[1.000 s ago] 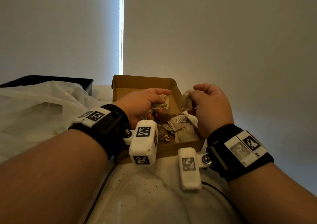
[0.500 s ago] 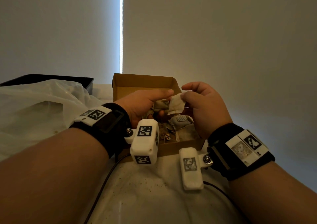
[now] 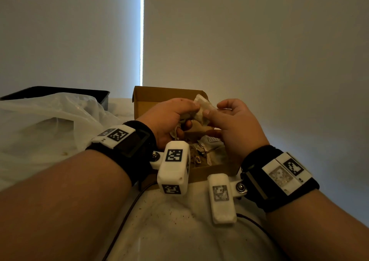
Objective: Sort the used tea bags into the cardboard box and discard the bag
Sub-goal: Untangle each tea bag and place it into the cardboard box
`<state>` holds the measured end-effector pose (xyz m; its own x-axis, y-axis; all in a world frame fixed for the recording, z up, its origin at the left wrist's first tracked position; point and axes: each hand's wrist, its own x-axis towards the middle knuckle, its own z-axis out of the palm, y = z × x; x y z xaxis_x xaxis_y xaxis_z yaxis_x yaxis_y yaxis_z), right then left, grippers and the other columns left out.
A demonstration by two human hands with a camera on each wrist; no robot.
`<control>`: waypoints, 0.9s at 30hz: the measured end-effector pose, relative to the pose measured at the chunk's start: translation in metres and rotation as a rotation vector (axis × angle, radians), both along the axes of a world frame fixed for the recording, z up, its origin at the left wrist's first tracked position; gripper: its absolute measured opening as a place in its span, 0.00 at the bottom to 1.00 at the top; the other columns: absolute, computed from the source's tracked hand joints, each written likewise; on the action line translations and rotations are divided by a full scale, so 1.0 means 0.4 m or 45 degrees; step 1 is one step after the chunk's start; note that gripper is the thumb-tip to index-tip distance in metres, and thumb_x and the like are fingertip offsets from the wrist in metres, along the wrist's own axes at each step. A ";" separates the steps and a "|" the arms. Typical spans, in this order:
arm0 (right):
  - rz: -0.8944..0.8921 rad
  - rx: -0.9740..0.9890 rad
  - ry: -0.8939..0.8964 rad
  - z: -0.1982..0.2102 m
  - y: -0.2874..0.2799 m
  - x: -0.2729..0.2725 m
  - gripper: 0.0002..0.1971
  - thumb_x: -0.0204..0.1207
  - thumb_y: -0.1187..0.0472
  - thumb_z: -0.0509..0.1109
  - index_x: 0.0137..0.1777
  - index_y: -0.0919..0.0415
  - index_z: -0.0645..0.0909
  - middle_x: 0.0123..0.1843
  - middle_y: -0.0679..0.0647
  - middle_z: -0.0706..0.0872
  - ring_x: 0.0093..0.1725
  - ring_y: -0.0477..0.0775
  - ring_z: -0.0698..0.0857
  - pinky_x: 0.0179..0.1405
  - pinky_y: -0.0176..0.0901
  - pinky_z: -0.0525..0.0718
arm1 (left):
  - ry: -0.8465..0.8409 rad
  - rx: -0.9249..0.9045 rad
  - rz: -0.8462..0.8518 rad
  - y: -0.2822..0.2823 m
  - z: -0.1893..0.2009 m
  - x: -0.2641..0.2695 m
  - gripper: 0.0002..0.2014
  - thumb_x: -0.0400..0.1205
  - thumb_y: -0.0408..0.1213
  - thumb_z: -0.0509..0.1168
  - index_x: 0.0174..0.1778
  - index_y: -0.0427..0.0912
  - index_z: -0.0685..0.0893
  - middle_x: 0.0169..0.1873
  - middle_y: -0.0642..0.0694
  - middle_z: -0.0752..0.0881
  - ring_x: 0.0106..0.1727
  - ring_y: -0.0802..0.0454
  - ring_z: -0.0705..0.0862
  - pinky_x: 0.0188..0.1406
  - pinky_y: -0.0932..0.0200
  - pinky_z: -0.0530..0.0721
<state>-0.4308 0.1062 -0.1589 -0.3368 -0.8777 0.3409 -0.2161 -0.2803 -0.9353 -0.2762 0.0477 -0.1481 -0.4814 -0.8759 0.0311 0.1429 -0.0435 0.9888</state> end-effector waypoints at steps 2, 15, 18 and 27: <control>-0.074 -0.047 0.018 -0.002 -0.003 0.000 0.12 0.75 0.62 0.77 0.53 0.53 0.78 0.46 0.57 0.90 0.46 0.63 0.92 0.47 0.64 0.91 | -0.030 -0.003 -0.019 0.001 -0.002 -0.002 0.12 0.85 0.43 0.67 0.60 0.41 0.85 0.43 0.44 0.85 0.32 0.58 0.79 0.20 0.70 0.73; -0.136 0.611 0.875 0.057 0.047 -0.047 0.10 0.74 0.65 0.78 0.48 0.51 0.83 0.53 0.53 0.87 0.52 0.54 0.86 0.48 0.42 0.85 | 0.042 0.181 0.056 -0.031 -0.022 0.002 0.09 0.81 0.47 0.71 0.48 0.45 0.85 0.51 0.42 0.83 0.30 0.57 0.79 0.16 0.68 0.72; -0.137 0.698 0.985 0.071 0.051 -0.029 0.11 0.74 0.66 0.78 0.54 0.54 0.84 0.51 0.53 0.85 0.50 0.55 0.85 0.41 0.39 0.83 | 0.029 0.178 0.050 -0.029 -0.023 0.002 0.09 0.81 0.47 0.71 0.48 0.45 0.85 0.53 0.42 0.83 0.30 0.57 0.78 0.15 0.68 0.72; -0.237 0.869 1.069 0.045 0.044 -0.025 0.20 0.73 0.59 0.80 0.63 0.58 0.81 0.40 0.50 0.79 0.43 0.51 0.82 0.54 0.45 0.86 | 0.025 0.182 0.051 -0.032 -0.023 0.002 0.10 0.81 0.47 0.71 0.48 0.44 0.85 0.52 0.41 0.83 0.30 0.57 0.78 0.15 0.68 0.72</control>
<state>-0.4410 0.1238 -0.1407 -0.3717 -0.9282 -0.0148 -0.8416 0.3437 -0.4166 -0.2755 0.0350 -0.1572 -0.4469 -0.8905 -0.0861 0.1663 -0.1772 0.9700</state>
